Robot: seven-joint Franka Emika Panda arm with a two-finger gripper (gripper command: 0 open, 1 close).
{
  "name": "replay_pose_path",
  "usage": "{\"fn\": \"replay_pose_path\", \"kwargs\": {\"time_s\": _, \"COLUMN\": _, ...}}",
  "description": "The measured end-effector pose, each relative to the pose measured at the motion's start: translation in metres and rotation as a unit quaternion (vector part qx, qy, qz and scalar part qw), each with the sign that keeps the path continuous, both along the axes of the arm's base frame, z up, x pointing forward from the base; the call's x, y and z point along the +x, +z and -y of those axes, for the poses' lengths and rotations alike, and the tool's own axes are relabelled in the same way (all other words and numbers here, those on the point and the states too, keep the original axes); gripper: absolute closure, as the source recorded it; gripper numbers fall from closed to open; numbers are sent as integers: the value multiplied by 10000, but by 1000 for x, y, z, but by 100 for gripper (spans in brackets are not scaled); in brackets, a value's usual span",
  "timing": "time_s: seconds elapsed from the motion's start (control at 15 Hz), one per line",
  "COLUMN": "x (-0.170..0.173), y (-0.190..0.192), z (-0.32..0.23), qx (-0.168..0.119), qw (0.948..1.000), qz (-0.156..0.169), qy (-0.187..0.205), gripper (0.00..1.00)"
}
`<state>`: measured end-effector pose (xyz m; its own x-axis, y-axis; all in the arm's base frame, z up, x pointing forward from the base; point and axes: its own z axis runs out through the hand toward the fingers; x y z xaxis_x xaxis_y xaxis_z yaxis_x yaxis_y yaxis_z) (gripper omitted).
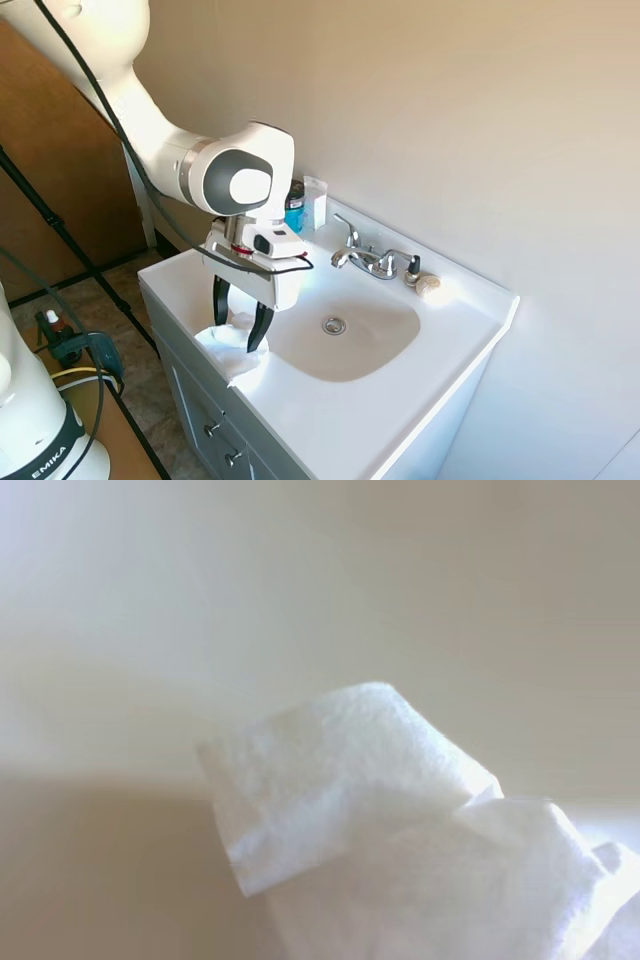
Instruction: Throw the tissue in the trash bin
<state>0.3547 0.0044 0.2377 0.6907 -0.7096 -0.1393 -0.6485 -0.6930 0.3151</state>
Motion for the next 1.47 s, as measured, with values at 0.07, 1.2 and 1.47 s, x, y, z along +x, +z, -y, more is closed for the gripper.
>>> {"fn": "replay_pose_path", "kwargs": {"time_s": 0.07, "x": 0, "y": -3, "z": 1, "qx": 10, "qw": 10000, "qz": -8, "qy": -10, "gripper": 100}}
{"fn": "replay_pose_path", "kwargs": {"time_s": 1.2, "x": 6, "y": -1, "z": 8, "qx": 58, "qw": 9997, "qz": 211, "qy": -108, "gripper": 100}}
{"fn": "replay_pose_path", "kwargs": {"time_s": 1.47, "x": 10, "y": 32, "z": 9, "qx": 34, "qw": 9984, "qz": 545, "qy": -159, "gripper": 100}}
